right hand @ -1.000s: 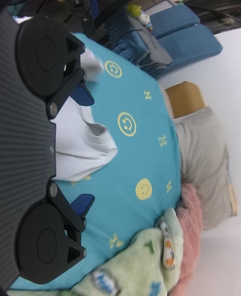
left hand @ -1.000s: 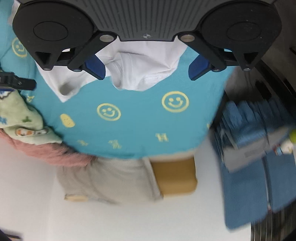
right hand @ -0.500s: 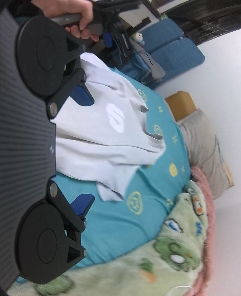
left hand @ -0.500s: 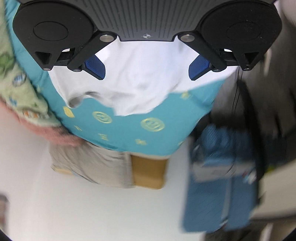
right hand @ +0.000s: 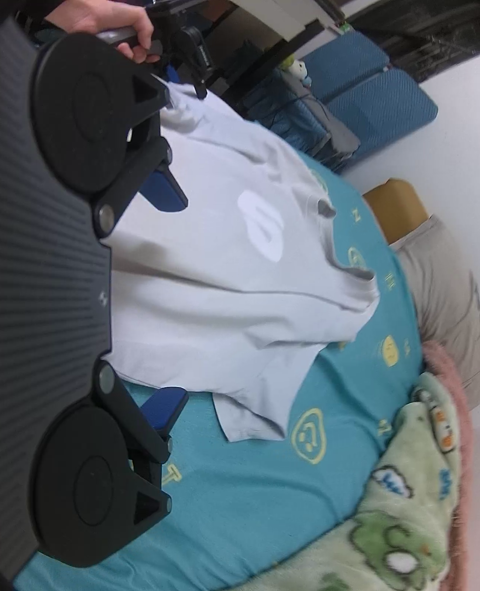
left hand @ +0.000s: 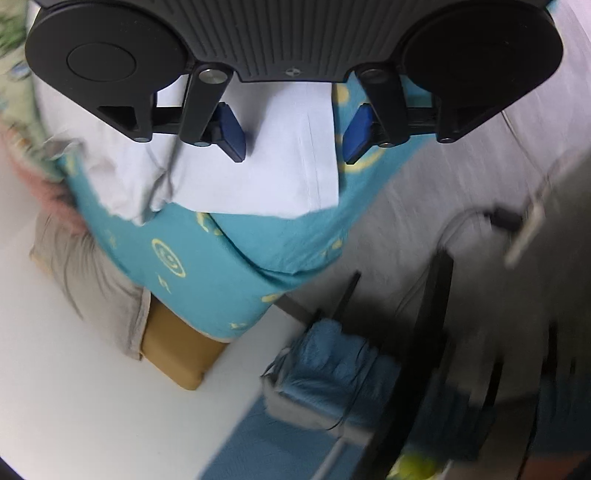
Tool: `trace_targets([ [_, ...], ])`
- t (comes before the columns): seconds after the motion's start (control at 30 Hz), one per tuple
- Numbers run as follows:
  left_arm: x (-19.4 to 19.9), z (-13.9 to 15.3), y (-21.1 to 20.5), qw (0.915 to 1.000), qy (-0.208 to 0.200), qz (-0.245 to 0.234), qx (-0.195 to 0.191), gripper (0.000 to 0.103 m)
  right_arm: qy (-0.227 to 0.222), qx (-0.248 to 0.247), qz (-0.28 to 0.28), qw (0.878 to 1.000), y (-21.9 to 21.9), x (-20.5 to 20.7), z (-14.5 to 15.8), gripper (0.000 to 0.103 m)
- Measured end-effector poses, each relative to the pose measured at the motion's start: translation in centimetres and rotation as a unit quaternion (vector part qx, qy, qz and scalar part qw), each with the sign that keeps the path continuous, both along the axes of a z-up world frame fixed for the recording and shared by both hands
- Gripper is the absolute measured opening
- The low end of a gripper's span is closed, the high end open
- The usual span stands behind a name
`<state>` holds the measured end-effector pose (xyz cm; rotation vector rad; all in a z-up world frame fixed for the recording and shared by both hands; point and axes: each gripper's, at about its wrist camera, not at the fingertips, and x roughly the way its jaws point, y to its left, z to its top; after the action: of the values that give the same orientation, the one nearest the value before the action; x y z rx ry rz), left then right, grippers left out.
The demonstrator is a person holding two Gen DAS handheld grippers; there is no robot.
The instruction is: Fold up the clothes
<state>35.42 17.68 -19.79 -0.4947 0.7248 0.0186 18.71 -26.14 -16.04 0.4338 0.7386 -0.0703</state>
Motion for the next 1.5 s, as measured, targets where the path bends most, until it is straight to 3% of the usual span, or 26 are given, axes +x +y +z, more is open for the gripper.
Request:
trace_targets([
  [0.03,0.2,0.1,-0.1,0.9999,-0.005,-0.006,0.008,0.040,0.003,-0.001,-0.003,1.000,-0.1,0.4,-0.3,0.103],
  [0.1,0.7,0.2,-0.2,0.9996,-0.010,-0.024,0.012,0.016,0.007,-0.004,-0.010,1.000,-0.1,0.9,-0.8,0.103],
  [0.17,1.1,0.3,-0.3,0.9990,-0.014,-0.041,0.013,0.005,0.008,-0.003,-0.012,1.000,0.0,1.1,-0.9,0.103],
  [0.2,1.5,0.8,-0.7,0.9981,-0.019,-0.051,0.030,0.004,0.006,-0.002,-0.011,1.000,0.1,1.0,-0.8,0.103],
  [0.27,3.1,2.1,-2.1,0.9930,-0.029,-0.076,0.086,0.004,0.001,-0.002,-0.008,1.000,0.4,1.0,-0.7,0.103],
  [0.4,7.6,7.4,-3.4,0.9791,-0.067,-0.074,0.177,0.004,-0.012,-0.013,0.000,1.000,1.1,0.6,-0.1,0.103],
  [0.5,11.5,11.1,-3.4,0.9635,-0.086,-0.030,0.252,0.003,-0.021,-0.025,-0.002,0.999,1.3,0.8,0.2,0.103],
  [0.57,13.9,12.0,-3.4,0.9561,-0.078,0.003,0.283,0.003,-0.026,-0.035,-0.006,0.999,1.4,1.0,0.3,0.103],
  [0.63,15.9,11.3,-3.6,0.9518,-0.056,0.025,0.301,0.004,-0.030,-0.043,-0.012,0.999,1.2,1.4,0.1,0.103],
  [0.73,15.5,9.4,-3.4,0.9647,-0.032,0.021,0.260,0.010,-0.036,-0.055,-0.020,0.998,0.9,1.9,-0.1,0.103],
  [0.83,14.9,7.5,-3.2,0.9765,-0.009,0.015,0.215,0.031,-0.049,-0.069,-0.016,0.996,0.9,2.2,-0.1,0.103],
  [0.97,9.5,8.1,-4.6,0.9778,-0.006,-0.031,0.207,0.045,-0.066,-0.086,-0.003,0.994,1.4,2.3,0.2,0.103],
  [1.1,1.2,10.5,-6.0,0.9790,-0.029,-0.049,0.196,0.060,-0.089,-0.095,0.009,0.991,1.8,1.6,1.1,0.103],
  [1.3,-11.9,13.9,-10.6,0.9773,-0.060,-0.084,0.185,0.073,-0.122,-0.107,0.012,0.987,2.2,-0.5,3.6,0.102],
  [1.5,-20.9,14.9,-14.9,0.9613,-0.101,-0.139,0.216,0.081,-0.156,-0.092,0.018,0.983,2.7,-3.9,7.8,0.102],
])
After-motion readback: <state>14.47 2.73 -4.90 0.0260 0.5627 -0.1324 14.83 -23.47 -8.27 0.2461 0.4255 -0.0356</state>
